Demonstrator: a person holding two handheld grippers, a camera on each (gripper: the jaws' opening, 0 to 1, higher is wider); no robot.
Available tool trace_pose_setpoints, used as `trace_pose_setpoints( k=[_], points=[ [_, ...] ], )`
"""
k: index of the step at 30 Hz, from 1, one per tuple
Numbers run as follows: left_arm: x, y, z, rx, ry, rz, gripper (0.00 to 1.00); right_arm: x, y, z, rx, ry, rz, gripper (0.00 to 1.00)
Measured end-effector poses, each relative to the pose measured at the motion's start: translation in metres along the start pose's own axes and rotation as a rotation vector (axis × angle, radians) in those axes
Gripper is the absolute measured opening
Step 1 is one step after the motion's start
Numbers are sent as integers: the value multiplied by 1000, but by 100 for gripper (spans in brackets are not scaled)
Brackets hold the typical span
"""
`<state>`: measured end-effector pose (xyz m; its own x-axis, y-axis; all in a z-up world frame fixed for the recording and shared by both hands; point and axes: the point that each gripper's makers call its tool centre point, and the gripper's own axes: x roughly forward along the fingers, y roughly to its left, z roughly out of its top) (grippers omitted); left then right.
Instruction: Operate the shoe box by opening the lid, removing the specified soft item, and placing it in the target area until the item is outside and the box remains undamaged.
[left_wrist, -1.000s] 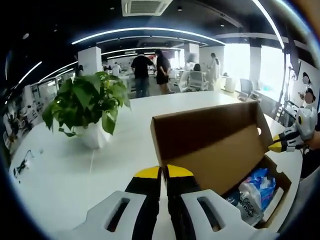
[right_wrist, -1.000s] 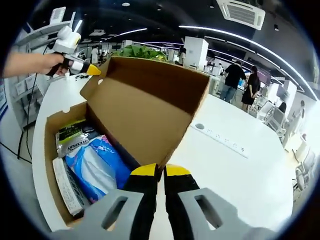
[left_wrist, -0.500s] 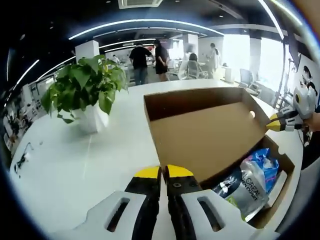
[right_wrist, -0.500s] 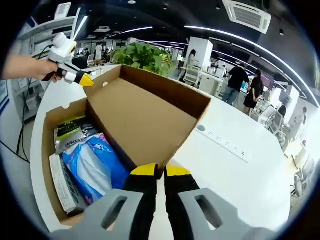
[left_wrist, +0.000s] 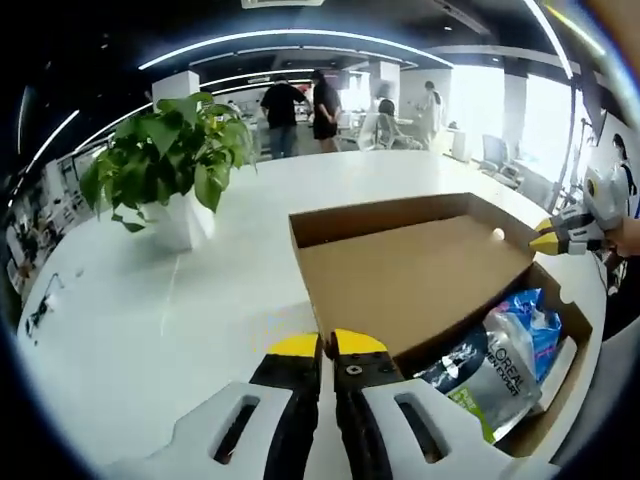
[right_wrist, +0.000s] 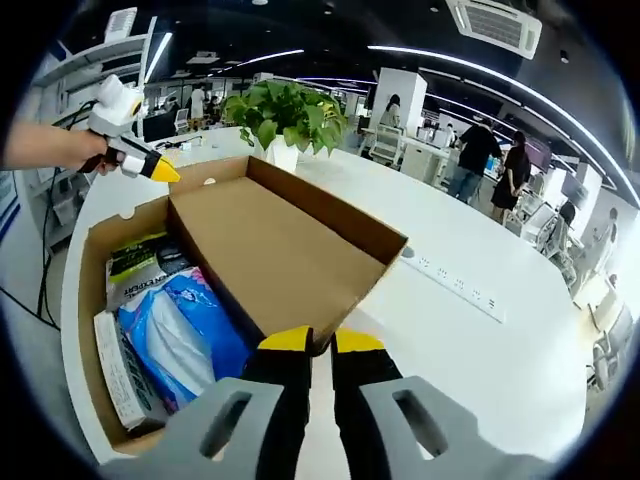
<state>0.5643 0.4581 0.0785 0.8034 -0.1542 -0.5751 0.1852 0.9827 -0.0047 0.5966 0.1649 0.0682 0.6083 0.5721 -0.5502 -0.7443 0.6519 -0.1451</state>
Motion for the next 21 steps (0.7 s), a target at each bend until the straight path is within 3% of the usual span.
trace_pose_setpoints(
  k=[21],
  points=[
    [6, -2, -6, -32, 30, 20, 0, 12, -5, 0, 29, 21, 16, 6]
  ],
)
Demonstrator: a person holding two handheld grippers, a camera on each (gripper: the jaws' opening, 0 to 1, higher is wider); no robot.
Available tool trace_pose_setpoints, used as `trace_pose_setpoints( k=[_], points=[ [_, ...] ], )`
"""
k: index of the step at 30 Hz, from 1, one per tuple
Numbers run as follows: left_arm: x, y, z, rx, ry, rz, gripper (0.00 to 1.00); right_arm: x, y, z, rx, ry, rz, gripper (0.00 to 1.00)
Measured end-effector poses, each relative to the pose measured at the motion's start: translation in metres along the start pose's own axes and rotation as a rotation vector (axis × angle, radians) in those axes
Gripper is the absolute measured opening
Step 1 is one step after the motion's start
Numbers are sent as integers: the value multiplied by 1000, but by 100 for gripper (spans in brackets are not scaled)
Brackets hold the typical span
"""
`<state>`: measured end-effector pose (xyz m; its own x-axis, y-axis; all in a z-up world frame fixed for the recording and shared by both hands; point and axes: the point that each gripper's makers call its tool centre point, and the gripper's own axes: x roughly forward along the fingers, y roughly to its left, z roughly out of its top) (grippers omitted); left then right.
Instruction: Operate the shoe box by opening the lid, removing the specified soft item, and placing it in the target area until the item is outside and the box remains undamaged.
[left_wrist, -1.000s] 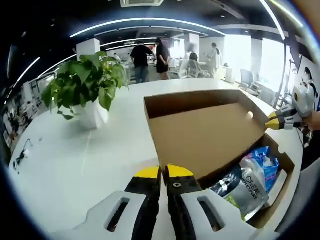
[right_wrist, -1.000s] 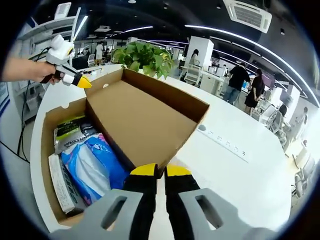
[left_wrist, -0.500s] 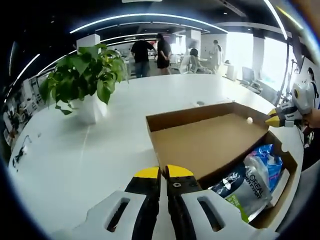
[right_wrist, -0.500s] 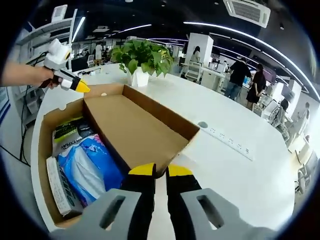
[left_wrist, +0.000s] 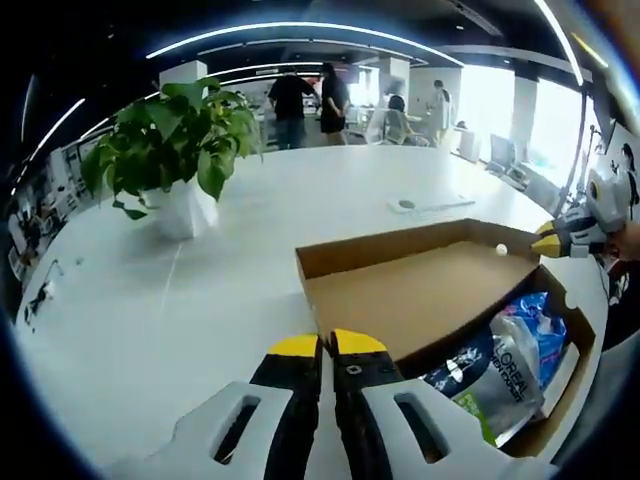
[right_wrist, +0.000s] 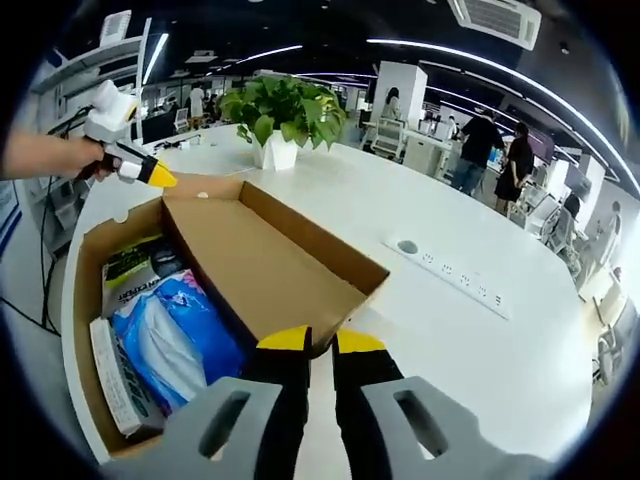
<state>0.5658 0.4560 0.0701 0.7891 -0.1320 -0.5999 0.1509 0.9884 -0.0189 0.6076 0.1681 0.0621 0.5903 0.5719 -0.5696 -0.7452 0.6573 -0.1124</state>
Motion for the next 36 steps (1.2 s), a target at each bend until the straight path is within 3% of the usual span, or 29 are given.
trace_pose_setpoints(
  k=[5, 9, 12, 17, 18, 27, 32, 36],
  points=[
    [1, 1, -2, 12, -13, -10, 1, 0, 0, -1, 37, 8, -8, 6],
    [0, -4, -2, 75, -7, -2, 2, -1, -1, -1, 70, 6, -18, 7],
    [-3, -6, -3, 85, 0, 5, 2, -3, 3, -2, 48, 11, -16, 10],
    [-15, -9, -9, 91, 6, 9, 3, -9, 11, -13, 59, 58, 4, 15],
    [-18, -11, -11, 86, 3, 3, 4, -12, 11, -10, 43, 30, 0, 13],
    [-39, -21, -28, 83, 6, 11, 15, -27, 19, -18, 22, 42, -11, 22],
    [-53, -27, -36, 69, 3, 21, 19, -37, 23, -13, 6, 21, -13, 23],
    [-63, -30, -46, 73, 33, 43, 21, -43, 21, -14, 7, 33, -34, 24]
  ],
)
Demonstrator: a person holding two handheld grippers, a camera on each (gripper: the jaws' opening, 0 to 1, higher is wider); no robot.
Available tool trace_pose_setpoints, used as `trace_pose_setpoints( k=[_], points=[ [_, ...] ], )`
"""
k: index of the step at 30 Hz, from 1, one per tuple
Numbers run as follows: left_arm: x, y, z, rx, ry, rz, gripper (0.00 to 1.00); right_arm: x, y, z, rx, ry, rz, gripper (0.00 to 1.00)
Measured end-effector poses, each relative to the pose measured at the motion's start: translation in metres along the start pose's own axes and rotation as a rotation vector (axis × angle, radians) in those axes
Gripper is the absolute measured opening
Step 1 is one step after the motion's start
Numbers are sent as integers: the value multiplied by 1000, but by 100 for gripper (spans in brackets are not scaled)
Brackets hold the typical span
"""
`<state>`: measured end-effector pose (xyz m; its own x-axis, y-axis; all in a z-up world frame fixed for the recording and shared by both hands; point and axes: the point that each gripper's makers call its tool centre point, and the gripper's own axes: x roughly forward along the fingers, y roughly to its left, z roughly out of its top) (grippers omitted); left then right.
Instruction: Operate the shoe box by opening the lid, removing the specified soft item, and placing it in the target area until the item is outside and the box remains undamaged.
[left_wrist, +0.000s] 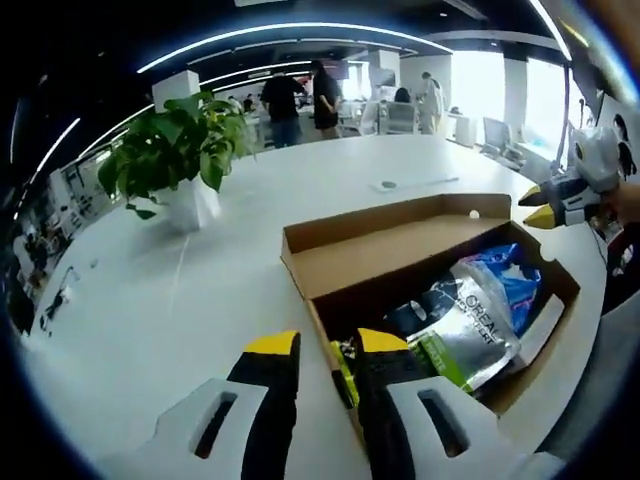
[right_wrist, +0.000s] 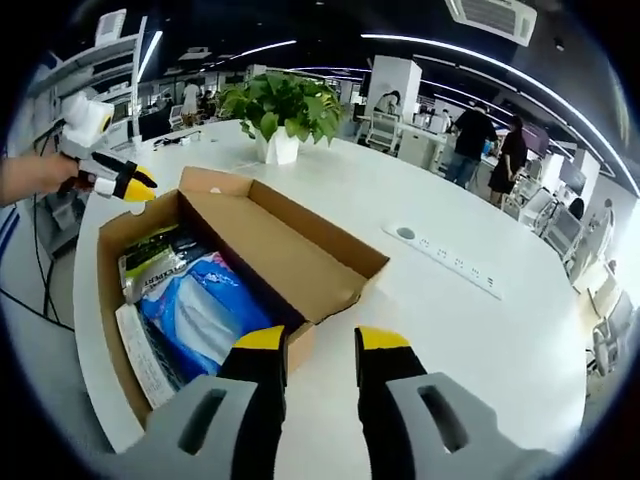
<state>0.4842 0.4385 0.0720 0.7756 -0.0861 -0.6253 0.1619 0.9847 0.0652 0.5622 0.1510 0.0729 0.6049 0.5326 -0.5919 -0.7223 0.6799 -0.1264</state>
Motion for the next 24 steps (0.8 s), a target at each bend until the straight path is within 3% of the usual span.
trace_pose_setpoints(
  k=[8, 10, 24],
  points=[
    [-21, -4, -19, -32, 44, 26, 26, -10, 11, -2, 0, 14, 22, 28],
    [-25, -4, -24, -41, 58, 35, 26, -12, 12, -6, -15, 44, 16, 29],
    [-41, -14, -50, -77, 97, 4, 26, -19, 41, 5, -4, 37, 76, 33]
  ],
)
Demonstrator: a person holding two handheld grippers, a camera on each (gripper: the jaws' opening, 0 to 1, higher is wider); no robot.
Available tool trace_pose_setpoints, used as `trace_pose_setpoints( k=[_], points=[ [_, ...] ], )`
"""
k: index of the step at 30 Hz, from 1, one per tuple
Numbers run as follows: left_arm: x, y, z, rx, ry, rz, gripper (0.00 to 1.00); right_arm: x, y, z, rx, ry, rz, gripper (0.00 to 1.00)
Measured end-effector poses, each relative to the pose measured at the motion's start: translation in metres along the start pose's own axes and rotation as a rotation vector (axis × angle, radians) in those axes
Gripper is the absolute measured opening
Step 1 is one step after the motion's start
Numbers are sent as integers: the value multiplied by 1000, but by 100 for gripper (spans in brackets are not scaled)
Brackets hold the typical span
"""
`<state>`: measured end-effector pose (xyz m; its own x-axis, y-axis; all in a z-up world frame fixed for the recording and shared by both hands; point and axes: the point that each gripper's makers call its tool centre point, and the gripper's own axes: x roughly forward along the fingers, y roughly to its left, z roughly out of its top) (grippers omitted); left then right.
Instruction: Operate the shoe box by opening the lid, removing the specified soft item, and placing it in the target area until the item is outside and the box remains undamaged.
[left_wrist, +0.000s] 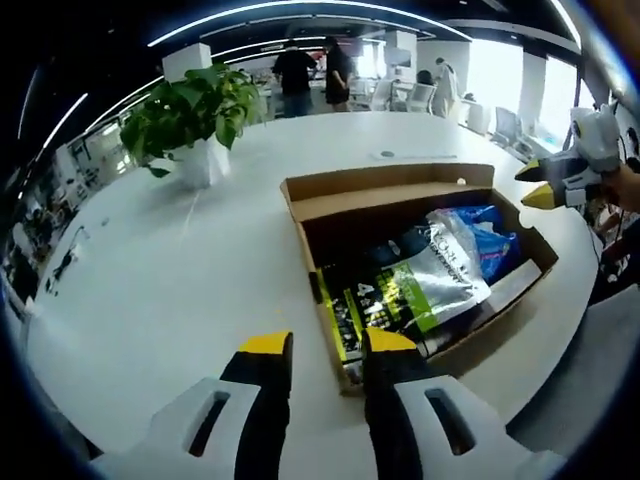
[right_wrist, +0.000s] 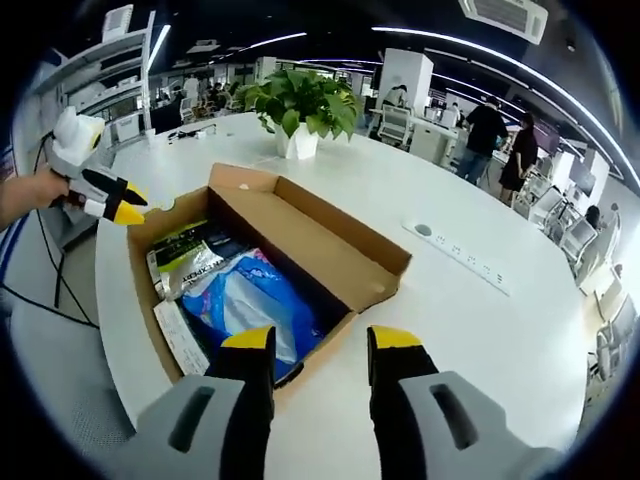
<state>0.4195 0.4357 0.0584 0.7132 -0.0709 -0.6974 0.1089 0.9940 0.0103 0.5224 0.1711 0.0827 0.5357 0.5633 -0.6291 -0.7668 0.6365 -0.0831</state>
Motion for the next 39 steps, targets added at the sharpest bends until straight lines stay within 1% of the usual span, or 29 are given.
trace_pose_setpoints(
  k=[5, 9, 14, 17, 24, 26, 31, 35, 39],
  points=[
    [1, -3, -6, 2, 8, -11, 23, 3, 16, 5, 11, -8, 39, 35],
    [1, -3, -7, -25, 2, -15, 20, 7, 26, 8, 15, -10, 56, 34],
    [2, -3, -14, -36, 9, -15, 17, 13, 39, 7, 13, 0, 85, 34],
    [1, -4, -14, -65, 1, -23, 15, 16, 48, 9, 8, 0, 104, 34],
    [2, -7, -15, -86, -2, -36, 8, 24, 68, 10, 13, 12, 158, 33],
    [2, -7, -14, -79, -2, -30, 8, 26, 73, 10, 18, 18, 168, 33],
    [3, -6, -15, -99, -6, -30, 7, 30, 86, 13, 31, 19, 200, 32],
    [3, -3, -15, -99, -9, -19, 4, 33, 96, 13, 46, 25, 223, 31],
    [4, -3, -16, -125, -4, -15, 4, 36, 106, 12, 57, 29, 246, 29]
  ],
)
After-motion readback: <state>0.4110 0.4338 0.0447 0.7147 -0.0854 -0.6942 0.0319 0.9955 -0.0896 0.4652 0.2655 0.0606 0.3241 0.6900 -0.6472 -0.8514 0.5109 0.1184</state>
